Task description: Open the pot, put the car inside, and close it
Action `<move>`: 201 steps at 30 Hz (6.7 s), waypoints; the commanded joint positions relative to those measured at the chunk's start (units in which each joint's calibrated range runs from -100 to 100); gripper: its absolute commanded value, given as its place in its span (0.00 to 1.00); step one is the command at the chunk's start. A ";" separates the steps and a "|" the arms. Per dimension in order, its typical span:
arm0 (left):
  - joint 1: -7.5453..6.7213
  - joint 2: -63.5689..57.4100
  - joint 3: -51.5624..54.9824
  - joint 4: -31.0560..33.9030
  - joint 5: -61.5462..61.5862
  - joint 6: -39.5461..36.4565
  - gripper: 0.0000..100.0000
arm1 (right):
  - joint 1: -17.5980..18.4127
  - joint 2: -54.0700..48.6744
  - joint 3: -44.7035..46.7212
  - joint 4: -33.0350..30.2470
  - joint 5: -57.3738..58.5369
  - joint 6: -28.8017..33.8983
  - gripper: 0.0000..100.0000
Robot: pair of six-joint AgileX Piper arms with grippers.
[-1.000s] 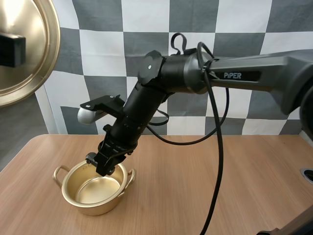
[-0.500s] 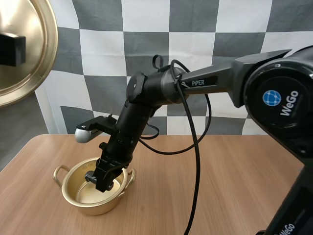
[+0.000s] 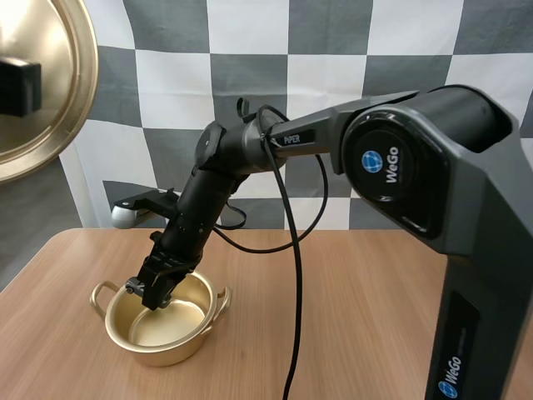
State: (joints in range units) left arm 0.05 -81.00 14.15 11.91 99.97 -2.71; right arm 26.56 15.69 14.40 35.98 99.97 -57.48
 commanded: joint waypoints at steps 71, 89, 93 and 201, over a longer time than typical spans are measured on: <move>0.00 -0.55 0.03 0.36 0.03 0.22 0.00 | 0.01 10.69 -0.16 -0.75 -8.77 0.09 0.86; 0.00 -0.55 0.03 0.36 0.03 0.22 0.00 | 0.01 5.50 -1.26 -1.26 -8.77 -4.52 0.84; 0.00 -0.55 0.03 0.36 0.03 0.22 0.00 | 0.01 3.95 -5.90 -1.15 -10.70 -2.27 0.68; 0.00 41.82 39.33 -8.23 -17.23 0.98 0.00 | -28.41 -65.10 -8.84 -13.51 0.03 21.33 1.00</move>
State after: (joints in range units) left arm 0.05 -39.52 53.46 3.73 82.61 -1.70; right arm -1.85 -49.42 5.54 22.47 100.00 -36.15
